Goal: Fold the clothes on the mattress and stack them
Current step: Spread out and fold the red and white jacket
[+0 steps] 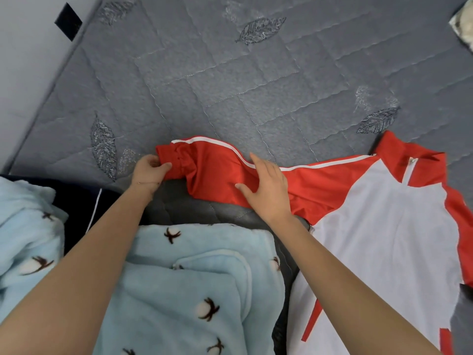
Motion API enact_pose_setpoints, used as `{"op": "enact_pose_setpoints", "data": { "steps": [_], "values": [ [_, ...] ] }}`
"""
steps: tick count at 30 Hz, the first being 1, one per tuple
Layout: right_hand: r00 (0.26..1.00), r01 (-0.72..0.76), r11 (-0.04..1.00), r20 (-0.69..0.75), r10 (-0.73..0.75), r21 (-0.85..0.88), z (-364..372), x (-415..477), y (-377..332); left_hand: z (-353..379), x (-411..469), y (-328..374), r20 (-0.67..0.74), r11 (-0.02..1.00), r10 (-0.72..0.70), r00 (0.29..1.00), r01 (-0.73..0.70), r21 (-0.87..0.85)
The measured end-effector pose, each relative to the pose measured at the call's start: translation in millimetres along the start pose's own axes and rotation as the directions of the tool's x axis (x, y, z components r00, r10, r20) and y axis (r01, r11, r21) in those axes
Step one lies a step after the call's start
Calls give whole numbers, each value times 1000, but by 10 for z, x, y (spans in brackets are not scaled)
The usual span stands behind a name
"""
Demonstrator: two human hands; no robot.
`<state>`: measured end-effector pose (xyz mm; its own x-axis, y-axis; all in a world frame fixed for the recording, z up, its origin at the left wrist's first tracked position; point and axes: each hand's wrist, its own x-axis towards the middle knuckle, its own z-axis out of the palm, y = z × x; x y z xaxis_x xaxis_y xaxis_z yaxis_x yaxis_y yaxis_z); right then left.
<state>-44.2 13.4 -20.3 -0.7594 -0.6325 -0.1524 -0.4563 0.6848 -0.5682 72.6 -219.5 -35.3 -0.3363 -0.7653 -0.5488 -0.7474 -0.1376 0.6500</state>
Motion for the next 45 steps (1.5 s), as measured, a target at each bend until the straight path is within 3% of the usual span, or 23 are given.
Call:
{"op": "enact_pose_setpoints", "data": {
  "steps": [4, 7, 10, 14, 18, 21, 23, 25, 29, 35, 38, 45],
  "values": [
    [1000, 14, 994, -18, -12, 112, -94, -74, -50, 121, -283, 312, 96, 968, 146, 985, -122, -219],
    [995, -88, 931, -5, 96, 354, -156, -168, -109, 340, -585, 568, 204, 936, 245, 948, -176, -305],
    [949, -290, 711, 93, 302, 640, -256, -258, -150, 612, -926, 746, 286, 913, 363, 887, -278, -297],
    [881, -381, 392, 201, 428, 837, -458, -296, -9, 1047, -1383, 838, 455, 869, 494, 741, -401, -291],
    [831, -375, 226, 217, 512, 899, -693, -389, 310, 1416, -1687, 834, 670, 870, 457, 586, -450, -200],
    [745, -368, 136, 204, 635, 920, -875, -477, 624, 1605, -1874, 840, 621, 804, 541, 567, -566, -183],
    [699, -361, 147, 163, 696, 921, -1010, -521, 836, 1737, -1954, 829, 480, 714, 642, 598, -695, -90],
    [668, -337, 164, 113, 735, 927, -1164, -573, 1032, 1867, -2008, 801, 428, 658, 653, 625, -748, 87],
    [641, -295, 226, 17, 767, 928, -1471, -718, 1439, 2201, -2113, 696, 514, 502, 547, 661, -750, 430],
    [607, -266, 274, -60, 792, 924, -1926, -1011, 2147, 2983, -2467, 666, 619, 292, 547, 563, -822, 489],
    [585, -249, 281, -88, 807, 927, -2081, -1160, 2548, 3385, -2655, 650, 615, 276, 558, 557, -824, 495],
    [502, -239, 281, -130, 855, 930, -2216, -1496, 3435, 4041, -3072, 450, 634, 400, 500, 590, -807, 434]
  ]
}}
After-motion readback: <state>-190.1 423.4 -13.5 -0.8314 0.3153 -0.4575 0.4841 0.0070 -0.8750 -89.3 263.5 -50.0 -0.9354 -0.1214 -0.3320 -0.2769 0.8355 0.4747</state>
